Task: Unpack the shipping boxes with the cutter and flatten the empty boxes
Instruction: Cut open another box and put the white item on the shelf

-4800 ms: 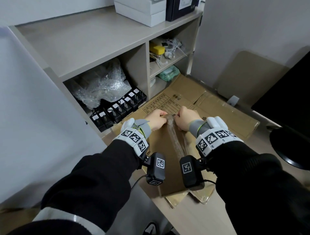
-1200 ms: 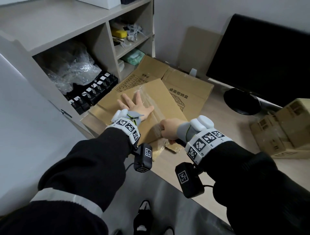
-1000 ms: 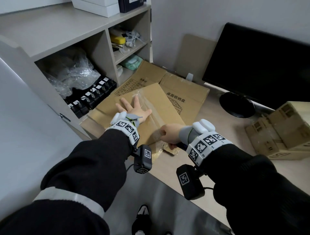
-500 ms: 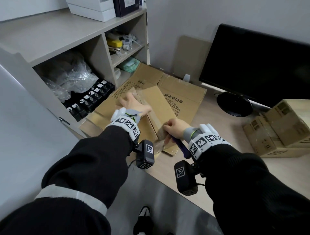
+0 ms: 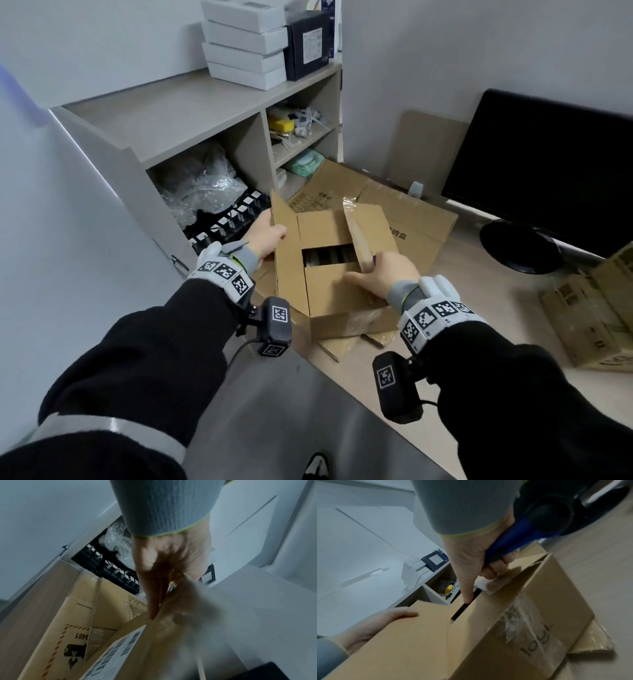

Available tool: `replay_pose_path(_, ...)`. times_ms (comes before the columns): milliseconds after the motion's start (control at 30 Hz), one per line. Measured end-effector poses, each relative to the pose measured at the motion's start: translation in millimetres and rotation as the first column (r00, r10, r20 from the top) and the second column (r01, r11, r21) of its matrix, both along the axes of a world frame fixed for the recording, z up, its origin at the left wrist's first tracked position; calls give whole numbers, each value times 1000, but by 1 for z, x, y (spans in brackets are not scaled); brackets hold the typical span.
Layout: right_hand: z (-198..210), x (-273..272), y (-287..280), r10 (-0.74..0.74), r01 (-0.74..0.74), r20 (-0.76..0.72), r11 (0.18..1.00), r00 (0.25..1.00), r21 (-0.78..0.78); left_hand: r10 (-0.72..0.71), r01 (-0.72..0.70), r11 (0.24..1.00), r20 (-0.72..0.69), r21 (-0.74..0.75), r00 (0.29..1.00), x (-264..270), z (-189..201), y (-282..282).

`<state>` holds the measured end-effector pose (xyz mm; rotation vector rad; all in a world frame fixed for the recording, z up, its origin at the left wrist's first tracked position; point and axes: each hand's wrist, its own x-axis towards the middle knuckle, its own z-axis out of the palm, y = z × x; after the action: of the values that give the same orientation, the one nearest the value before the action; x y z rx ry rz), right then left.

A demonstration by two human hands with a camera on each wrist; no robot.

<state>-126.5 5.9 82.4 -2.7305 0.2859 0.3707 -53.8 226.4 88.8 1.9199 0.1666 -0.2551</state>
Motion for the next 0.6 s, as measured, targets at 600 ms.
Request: replay_pose_path(600, 51, 38, -112, -517, 423, 111, 790, 849, 444, -370, 250, 887, 275, 389, 887, 114, 23, -50)
